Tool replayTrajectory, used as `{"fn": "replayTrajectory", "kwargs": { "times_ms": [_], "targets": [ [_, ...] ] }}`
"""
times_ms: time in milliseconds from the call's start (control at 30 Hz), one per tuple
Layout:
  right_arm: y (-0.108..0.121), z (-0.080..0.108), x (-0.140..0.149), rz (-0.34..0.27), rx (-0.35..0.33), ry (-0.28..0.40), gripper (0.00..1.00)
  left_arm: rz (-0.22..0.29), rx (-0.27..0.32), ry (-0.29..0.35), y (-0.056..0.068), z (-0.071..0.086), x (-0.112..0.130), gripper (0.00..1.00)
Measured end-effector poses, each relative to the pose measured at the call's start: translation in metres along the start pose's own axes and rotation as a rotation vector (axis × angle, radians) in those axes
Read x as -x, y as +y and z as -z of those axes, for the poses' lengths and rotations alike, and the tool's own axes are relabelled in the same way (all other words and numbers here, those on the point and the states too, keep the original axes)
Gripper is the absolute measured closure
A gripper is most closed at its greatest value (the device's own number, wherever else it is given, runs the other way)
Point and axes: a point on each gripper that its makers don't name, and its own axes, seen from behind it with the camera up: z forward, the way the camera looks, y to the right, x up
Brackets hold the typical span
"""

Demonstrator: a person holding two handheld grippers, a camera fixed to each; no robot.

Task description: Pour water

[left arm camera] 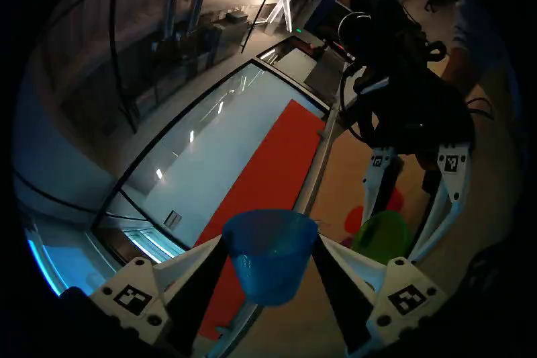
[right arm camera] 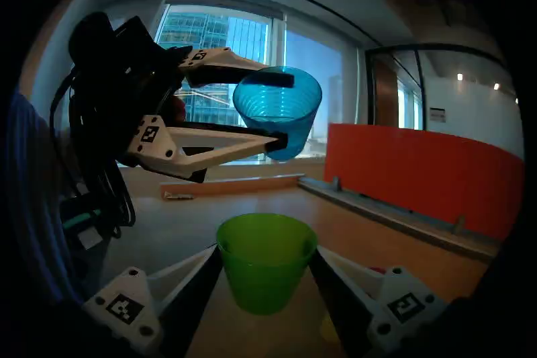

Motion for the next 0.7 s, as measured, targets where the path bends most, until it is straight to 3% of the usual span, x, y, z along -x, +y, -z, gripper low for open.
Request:
{"fn": "replayTrajectory", "kwargs": {
  "times_ms": [700],
  "targets": [
    [0.0005,0.0025,-0.0028,0.001,0.000,0.010,0.10,-0.091,-0.008,0.004,-0.0046,-0.0024,-0.0061,0.14]
  ]
}}
